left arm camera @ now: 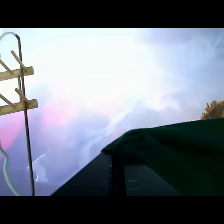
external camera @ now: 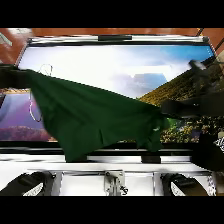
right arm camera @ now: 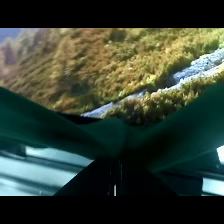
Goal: Fold the shirts.
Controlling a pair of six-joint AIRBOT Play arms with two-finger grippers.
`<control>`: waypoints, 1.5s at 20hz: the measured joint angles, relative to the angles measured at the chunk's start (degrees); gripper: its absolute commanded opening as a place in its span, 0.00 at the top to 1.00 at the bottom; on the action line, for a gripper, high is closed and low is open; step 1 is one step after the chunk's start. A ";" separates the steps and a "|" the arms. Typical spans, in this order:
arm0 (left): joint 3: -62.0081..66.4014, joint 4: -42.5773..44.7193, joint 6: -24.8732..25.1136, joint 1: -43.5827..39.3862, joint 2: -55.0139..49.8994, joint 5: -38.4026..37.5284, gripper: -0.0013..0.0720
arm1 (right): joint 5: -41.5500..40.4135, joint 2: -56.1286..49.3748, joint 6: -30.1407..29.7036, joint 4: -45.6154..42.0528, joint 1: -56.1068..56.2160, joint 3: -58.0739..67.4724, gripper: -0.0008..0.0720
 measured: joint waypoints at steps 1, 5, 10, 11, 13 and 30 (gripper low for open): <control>-1.01 0.00 -0.61 0.17 -2.80 3.39 0.94 | 4.31 -2.62 0.79 -0.24 0.00 -1.86 0.90; -1.03 -0.74 -5.68 2.32 -16.15 13.49 0.93 | 25.18 -13.55 4.39 -0.76 0.00 -5.29 0.90; -0.39 -5.86 -10.45 5.49 -29.35 15.34 0.37 | 42.25 -24.30 8.70 -0.92 0.00 -6.34 0.33; -0.35 -7.21 -10.84 5.77 -31.01 14.78 0.04 | 43.23 -25.64 8.92 -0.94 -0.02 -6.43 0.29; -0.02 -9.57 -11.04 6.36 -33.42 12.66 0.00 | 44.28 -26.60 7.41 -0.83 -0.15 -6.08 0.29; -39.17 -36.63 9.64 29.55 -19.39 -0.81 0.00 | 4.70 -20.68 -18.49 6.32 -27.21 -10.80 0.29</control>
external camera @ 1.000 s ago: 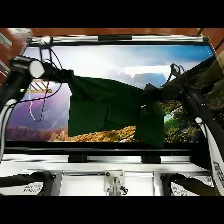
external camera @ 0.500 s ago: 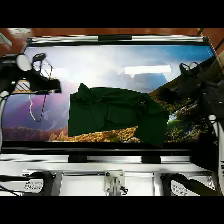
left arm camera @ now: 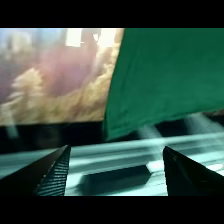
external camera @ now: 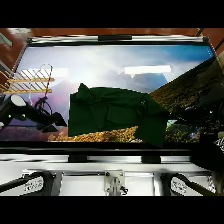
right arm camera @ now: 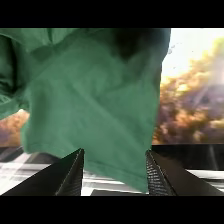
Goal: Fold the shirts.
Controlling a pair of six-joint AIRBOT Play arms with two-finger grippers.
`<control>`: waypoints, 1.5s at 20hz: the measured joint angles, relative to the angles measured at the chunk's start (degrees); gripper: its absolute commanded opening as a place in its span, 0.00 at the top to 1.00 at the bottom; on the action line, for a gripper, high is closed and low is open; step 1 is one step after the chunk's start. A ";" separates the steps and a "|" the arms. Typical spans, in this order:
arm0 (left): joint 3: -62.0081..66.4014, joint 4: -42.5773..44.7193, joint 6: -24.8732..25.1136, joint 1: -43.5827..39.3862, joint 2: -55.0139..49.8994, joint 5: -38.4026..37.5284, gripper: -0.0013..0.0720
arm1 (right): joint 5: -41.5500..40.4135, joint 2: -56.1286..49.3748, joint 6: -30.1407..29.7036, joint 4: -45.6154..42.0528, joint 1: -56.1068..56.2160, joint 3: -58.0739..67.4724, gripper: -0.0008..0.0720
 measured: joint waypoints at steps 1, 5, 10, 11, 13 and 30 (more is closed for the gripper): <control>-2.56 -1.64 0.61 0.02 0.22 1.49 0.00 | -0.11 0.00 -0.20 0.39 -0.20 -0.26 0.29; -7.63 -5.60 2.25 -0.35 0.68 7.28 0.00 | 0.37 0.00 -0.81 1.42 -0.70 -0.70 0.29; -9.16 -10.03 2.75 -3.32 -0.79 10.80 0.11 | 0.98 0.00 -0.79 1.73 -0.85 -0.85 0.29; -9.18 -10.82 2.78 -4.22 -1.40 11.39 0.40 | 1.03 0.00 -0.74 1.79 -0.87 -0.85 0.28; -9.51 -11.37 2.67 -5.68 -2.82 13.03 0.77 | 1.66 0.00 -0.50 1.88 -0.87 -0.83 0.11; -9.57 -12.44 4.46 -7.34 3.91 14.75 0.93 | 15.96 -12.94 -0.35 3.52 -0.52 -0.90 0.22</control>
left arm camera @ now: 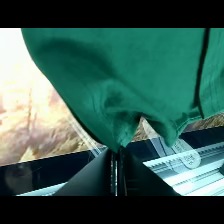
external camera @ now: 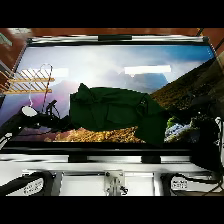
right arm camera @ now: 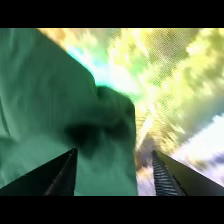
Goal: Fold the shirts.
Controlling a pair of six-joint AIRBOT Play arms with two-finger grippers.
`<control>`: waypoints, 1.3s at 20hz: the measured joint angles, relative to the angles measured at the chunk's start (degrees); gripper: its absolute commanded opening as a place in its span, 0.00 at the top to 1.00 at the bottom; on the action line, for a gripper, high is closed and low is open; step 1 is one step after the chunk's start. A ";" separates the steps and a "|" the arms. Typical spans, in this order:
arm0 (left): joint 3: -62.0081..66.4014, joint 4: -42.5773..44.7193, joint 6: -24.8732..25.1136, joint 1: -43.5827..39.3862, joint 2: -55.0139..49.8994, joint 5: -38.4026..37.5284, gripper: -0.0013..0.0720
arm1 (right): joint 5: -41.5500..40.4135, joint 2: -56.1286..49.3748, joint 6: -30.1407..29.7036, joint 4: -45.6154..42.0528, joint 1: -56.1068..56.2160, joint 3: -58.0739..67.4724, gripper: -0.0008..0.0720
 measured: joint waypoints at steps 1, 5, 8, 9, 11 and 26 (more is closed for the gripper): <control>0.02 0.00 0.02 0.00 0.20 -0.07 0.93 | 0.07 -0.74 -0.09 0.96 0.50 0.07 0.23; 1.33 0.00 0.09 0.00 0.83 -0.33 0.94 | 1.16 -3.30 -0.68 2.62 3.41 0.02 0.90; 5.40 0.81 0.11 0.00 2.40 -0.59 0.94 | 2.62 -0.94 -1.53 1.03 4.72 0.46 0.91; 7.54 1.36 0.13 0.00 3.32 -0.87 0.94 | 2.40 1.38 -2.23 1.46 4.72 1.27 0.90; 13.40 2.84 0.24 0.00 5.99 -0.98 0.94 | 1.49 7.19 -4.20 1.99 5.14 3.67 0.91; 68.26 10.91 4.28 0.31 28.37 8.33 0.94 | 18.40 48.02 -4.07 2.38 5.35 37.59 0.90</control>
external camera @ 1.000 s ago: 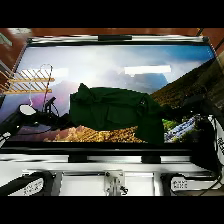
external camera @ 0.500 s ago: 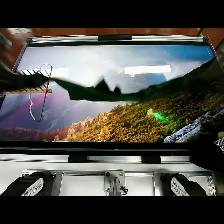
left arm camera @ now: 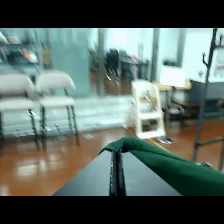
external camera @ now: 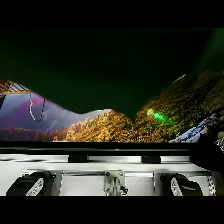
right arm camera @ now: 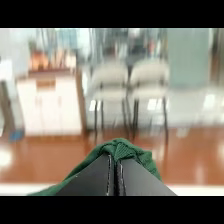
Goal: Fold the shirts.
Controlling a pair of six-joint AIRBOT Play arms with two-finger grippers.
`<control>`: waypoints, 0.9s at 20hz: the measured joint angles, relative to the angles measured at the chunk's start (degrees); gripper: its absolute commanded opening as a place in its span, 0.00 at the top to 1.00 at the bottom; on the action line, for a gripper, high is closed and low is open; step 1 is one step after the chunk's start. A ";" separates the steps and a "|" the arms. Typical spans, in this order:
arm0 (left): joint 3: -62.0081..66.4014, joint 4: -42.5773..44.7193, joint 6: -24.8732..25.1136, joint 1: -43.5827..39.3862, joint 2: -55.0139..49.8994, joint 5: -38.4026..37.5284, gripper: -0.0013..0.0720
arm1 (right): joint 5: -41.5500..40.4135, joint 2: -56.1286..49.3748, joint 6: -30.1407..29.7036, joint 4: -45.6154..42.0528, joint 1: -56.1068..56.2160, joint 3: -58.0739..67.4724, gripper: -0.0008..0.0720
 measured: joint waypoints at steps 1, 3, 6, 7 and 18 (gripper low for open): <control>0.59 2.21 -1.18 0.00 0.28 -1.51 0.94 | 0.20 0.37 0.02 -0.37 0.00 0.55 0.91; 1.29 6.29 -3.13 0.00 0.70 -4.59 0.94 | 1.05 0.79 0.22 -0.87 0.00 1.29 0.90; 1.79 9.86 -4.63 0.00 1.46 -7.61 0.94 | 1.97 1.53 0.31 -1.29 0.00 1.81 0.90; 1.90 10.60 -4.92 0.00 1.84 -8.81 0.94 | 2.54 1.79 0.35 -1.33 0.00 1.90 0.90; 2.10 17.86 -8.22 0.00 10.10 -16.57 0.94 | -3.02 9.86 0.42 -8.31 0.00 2.14 0.90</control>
